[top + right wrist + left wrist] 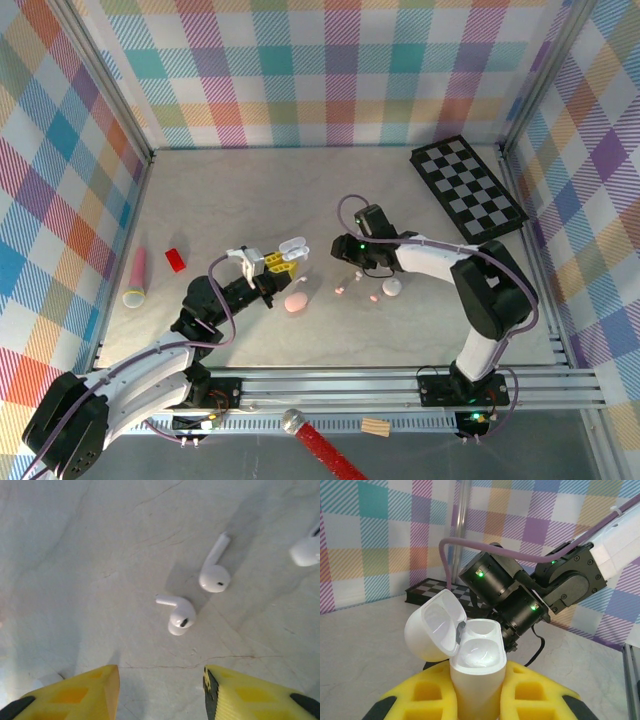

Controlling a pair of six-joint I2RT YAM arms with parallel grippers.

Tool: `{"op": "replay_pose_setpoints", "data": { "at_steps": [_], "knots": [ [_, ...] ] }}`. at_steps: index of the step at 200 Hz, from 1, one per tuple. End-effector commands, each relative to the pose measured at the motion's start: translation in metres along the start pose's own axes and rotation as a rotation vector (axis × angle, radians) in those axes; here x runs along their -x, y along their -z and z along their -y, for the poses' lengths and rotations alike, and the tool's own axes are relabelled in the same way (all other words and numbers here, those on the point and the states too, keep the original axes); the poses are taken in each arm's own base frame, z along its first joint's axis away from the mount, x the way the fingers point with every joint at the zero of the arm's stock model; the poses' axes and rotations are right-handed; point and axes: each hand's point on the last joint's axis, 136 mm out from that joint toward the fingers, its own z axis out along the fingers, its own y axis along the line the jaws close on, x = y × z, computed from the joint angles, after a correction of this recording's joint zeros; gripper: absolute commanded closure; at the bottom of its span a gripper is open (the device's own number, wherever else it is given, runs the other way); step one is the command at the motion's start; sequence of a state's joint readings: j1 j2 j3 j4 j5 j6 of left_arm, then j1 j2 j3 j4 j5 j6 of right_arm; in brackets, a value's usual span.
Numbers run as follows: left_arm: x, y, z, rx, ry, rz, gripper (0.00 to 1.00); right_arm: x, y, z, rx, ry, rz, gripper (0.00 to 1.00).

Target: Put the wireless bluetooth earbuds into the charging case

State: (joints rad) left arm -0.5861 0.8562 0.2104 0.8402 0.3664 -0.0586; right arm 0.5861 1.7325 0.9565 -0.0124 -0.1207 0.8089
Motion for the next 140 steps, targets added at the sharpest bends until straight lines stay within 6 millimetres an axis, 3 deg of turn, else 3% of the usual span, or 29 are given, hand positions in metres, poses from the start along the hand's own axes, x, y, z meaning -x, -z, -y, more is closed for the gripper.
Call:
{"op": "replay_pose_setpoints", "data": {
  "at_steps": [1, 89, 140],
  "knots": [
    [0.018, -0.003, 0.005, -0.032, -0.044, 0.047, 1.0, 0.009, -0.007, -0.003, 0.049, -0.103, 0.02, 0.53],
    [0.016, -0.003, 0.006, -0.039, -0.048, 0.035, 1.0, 0.009, -0.037, -0.005, 0.081, -0.151, -0.06, 0.59],
    [0.014, -0.003, 0.006, -0.039, -0.048, 0.03, 1.0, 0.004, -0.043, -0.007, 0.076, -0.126, -0.113, 0.63]
  ]
}}
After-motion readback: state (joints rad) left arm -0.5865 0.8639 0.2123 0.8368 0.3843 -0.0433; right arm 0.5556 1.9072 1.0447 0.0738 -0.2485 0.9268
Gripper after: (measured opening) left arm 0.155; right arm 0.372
